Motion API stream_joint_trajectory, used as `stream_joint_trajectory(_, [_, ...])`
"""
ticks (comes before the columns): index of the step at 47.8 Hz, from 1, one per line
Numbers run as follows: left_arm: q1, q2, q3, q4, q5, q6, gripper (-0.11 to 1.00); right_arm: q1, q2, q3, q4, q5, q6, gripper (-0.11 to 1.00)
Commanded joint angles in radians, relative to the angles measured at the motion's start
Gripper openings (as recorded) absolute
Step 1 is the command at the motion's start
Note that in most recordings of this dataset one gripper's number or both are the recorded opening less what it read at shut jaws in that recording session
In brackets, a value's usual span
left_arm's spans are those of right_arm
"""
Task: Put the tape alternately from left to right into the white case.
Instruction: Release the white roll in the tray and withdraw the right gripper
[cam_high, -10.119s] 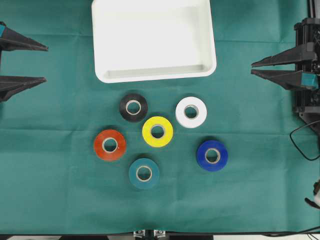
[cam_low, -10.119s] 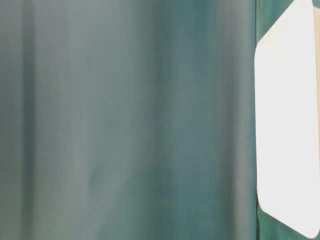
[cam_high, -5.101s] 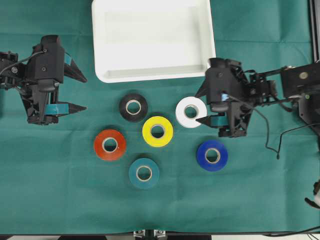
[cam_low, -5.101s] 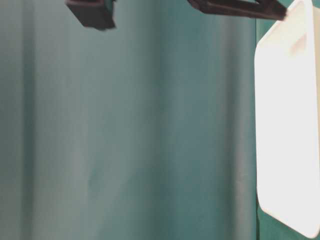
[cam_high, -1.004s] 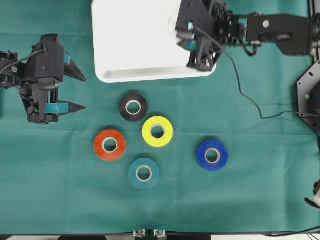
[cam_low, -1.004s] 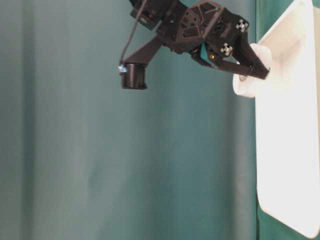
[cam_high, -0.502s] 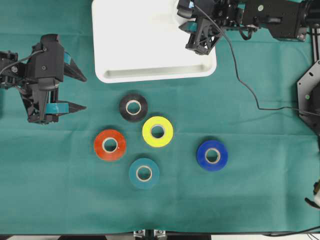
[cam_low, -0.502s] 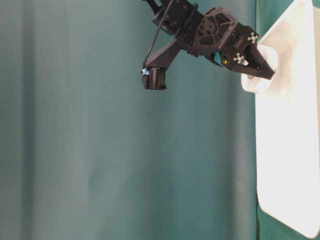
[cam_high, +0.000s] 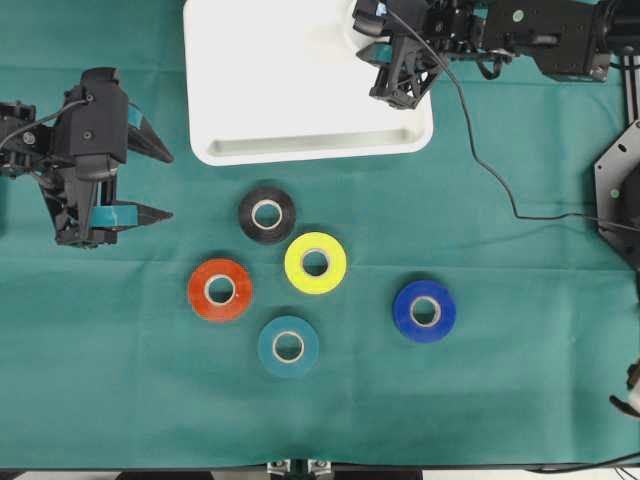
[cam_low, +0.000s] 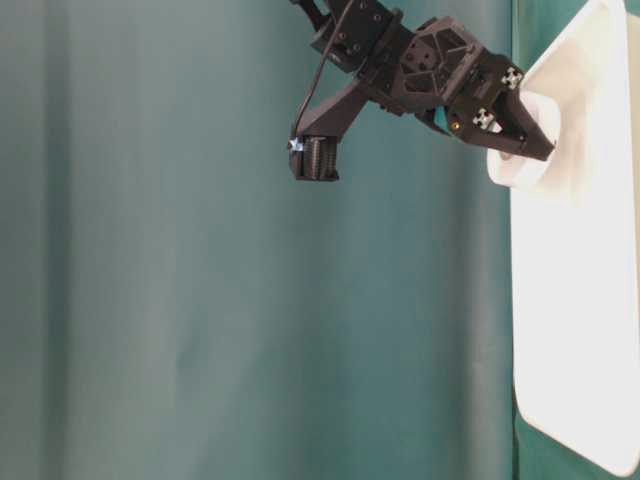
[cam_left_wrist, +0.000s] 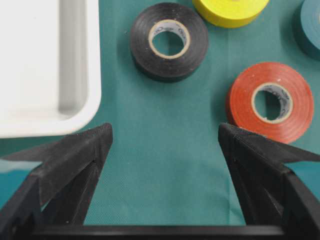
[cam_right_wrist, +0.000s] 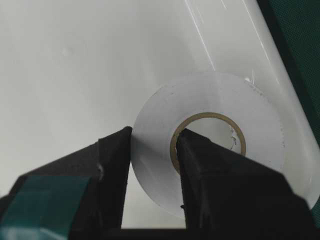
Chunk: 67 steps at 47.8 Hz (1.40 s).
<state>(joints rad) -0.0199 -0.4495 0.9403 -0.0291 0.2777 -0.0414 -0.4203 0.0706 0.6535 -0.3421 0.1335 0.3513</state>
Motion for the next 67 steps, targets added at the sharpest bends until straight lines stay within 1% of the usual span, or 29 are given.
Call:
stream_joint_trajectory(1, [0.002, -0.005, -0.011, -0.002, -0.008, 0.0, 0.54, -0.002, -0.014, -0.028, -0.002, -0.006, -0.002, 0.28])
stream_joint_trajectory(15, [0.002, -0.005, -0.012, -0.002, -0.009, -0.003, 0.53, -0.002, -0.014, -0.029, -0.003, -0.006, 0.0, 0.29])
stream_joint_trajectory(17, [0.002, -0.005, -0.012, -0.002, -0.008, -0.003, 0.54, -0.002, -0.014, -0.028, -0.002, -0.005, 0.0, 0.38])
stream_joint_trajectory(23, [0.002, -0.005, -0.014, -0.002, -0.008, -0.003, 0.53, -0.002, -0.014, -0.028, -0.002, -0.006, 0.0, 0.75])
stream_joint_trajectory(24, [0.002, -0.005, -0.014, -0.002, -0.008, -0.003, 0.53, -0.002, -0.014, -0.028, -0.002, -0.008, 0.0, 0.8])
stream_joint_trajectory(25, [0.002, -0.005, -0.012, -0.002, -0.009, -0.003, 0.54, 0.0, -0.012, -0.028, -0.002, -0.009, 0.0, 0.83])
stream_joint_trajectory(26, [0.002, -0.005, -0.012, -0.002, -0.008, -0.003, 0.53, -0.002, -0.014, -0.028, -0.002, -0.009, 0.0, 0.82])
stream_joint_trajectory(29, [0.002, -0.005, -0.011, -0.002, -0.008, -0.003, 0.54, -0.002, -0.014, -0.028, -0.002, -0.009, 0.0, 0.76])
stream_joint_trajectory(31, [0.002, -0.005, -0.011, -0.002, -0.008, -0.003, 0.53, 0.0, -0.014, -0.028, -0.002, -0.009, 0.0, 0.74])
stream_joint_trajectory(50, [0.002, -0.005, -0.011, -0.002, -0.008, -0.003, 0.54, 0.002, -0.017, -0.029, -0.002, -0.006, 0.0, 0.74])
stream_joint_trajectory(57, [0.002, -0.005, -0.011, -0.002, -0.008, -0.003, 0.54, 0.035, -0.038, -0.026, -0.002, -0.005, 0.0, 0.74])
stream_joint_trajectory(67, [0.002, -0.005, -0.009, -0.002, -0.009, -0.003, 0.54, 0.124, -0.084, -0.015, -0.002, -0.003, 0.0, 0.74])
